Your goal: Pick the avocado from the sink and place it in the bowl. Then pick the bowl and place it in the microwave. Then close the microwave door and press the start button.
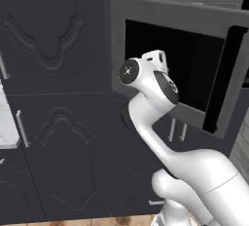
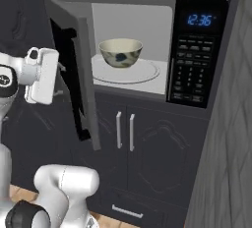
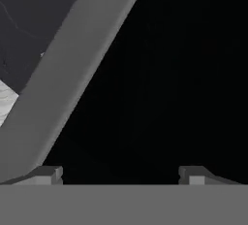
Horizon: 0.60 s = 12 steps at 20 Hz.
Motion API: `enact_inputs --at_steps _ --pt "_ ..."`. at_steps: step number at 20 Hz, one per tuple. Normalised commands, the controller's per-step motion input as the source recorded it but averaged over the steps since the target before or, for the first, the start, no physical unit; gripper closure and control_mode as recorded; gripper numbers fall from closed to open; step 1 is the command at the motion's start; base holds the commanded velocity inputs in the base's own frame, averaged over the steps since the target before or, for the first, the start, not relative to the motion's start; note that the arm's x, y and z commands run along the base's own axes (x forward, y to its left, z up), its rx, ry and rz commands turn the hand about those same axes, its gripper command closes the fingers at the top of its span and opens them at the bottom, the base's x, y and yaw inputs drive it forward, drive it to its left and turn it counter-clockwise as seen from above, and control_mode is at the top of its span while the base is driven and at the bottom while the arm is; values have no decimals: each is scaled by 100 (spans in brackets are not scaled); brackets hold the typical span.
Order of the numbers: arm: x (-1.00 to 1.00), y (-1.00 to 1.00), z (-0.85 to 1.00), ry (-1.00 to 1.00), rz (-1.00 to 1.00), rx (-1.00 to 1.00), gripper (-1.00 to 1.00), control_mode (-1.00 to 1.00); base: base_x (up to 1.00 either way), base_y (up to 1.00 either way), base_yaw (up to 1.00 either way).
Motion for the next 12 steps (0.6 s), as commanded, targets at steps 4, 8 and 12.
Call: enact_inputs --at_steps 4,8,12 --pt "99 -100 -3 0 0 3 -100 -100 0 0 0" --pt "91 -87 0 0 0 0 -100 -100 0 0 0" --pt "77 -73 0 -5 1 0 -100 -100 0 0 0"
